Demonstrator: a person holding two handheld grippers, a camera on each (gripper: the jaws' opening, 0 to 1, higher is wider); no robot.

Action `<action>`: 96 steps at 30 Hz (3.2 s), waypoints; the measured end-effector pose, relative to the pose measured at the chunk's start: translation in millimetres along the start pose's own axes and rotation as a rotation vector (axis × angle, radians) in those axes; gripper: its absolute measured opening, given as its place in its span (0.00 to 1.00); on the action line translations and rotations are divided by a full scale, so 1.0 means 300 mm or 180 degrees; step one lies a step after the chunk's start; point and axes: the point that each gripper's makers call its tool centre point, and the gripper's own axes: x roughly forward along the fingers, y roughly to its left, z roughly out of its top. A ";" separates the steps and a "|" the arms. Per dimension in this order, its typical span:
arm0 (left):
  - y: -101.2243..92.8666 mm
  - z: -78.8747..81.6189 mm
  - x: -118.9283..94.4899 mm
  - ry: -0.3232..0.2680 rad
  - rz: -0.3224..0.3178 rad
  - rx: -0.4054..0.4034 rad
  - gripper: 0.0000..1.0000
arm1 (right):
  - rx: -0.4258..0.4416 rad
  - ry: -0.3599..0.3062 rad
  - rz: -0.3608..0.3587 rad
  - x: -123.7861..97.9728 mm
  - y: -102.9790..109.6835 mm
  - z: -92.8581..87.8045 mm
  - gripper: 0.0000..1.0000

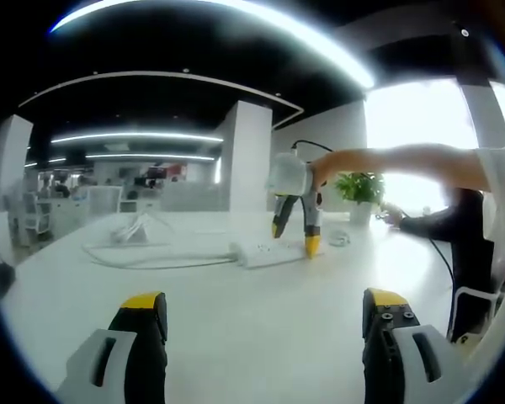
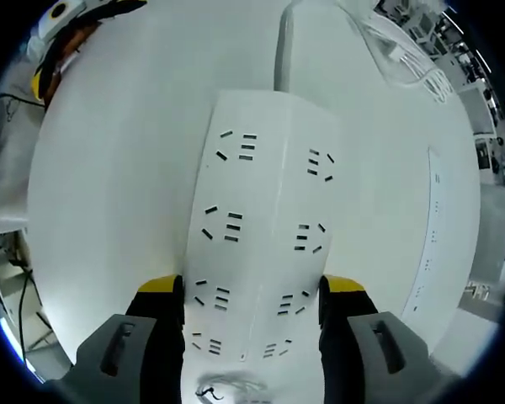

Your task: Straighten the power strip on the desk, plug the charger into it

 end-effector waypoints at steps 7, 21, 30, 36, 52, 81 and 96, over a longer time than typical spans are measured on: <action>-0.002 0.000 -0.002 -0.0002 -0.0001 -0.0003 0.99 | 0.0007 0.0003 -0.0011 -0.001 -0.001 0.000 0.64; 0.003 0.011 -0.018 -0.0010 0.0028 0.0029 0.99 | -0.0068 0.0006 -0.0088 -0.006 0.000 0.004 0.66; 0.018 0.031 -0.036 -0.0064 0.0075 0.0032 0.99 | 0.0164 -0.0031 -0.0300 -0.016 -0.026 -0.015 0.72; 0.017 0.034 -0.041 -0.0076 0.0076 0.0031 0.99 | 0.0227 -0.0153 -0.0359 -0.023 -0.020 -0.010 0.79; 0.009 0.045 -0.065 -0.0117 0.0083 0.0054 0.99 | 0.0452 -0.0606 -0.0515 -0.074 -0.031 0.038 1.00; -0.002 0.039 -0.078 -0.0134 0.0056 0.0045 0.99 | 0.1072 -0.2527 -0.1082 -0.363 -0.113 0.178 1.00; -0.014 0.038 -0.075 -0.0130 0.0034 0.0040 0.99 | 0.1316 -0.3115 -0.1645 -0.544 -0.124 0.158 1.00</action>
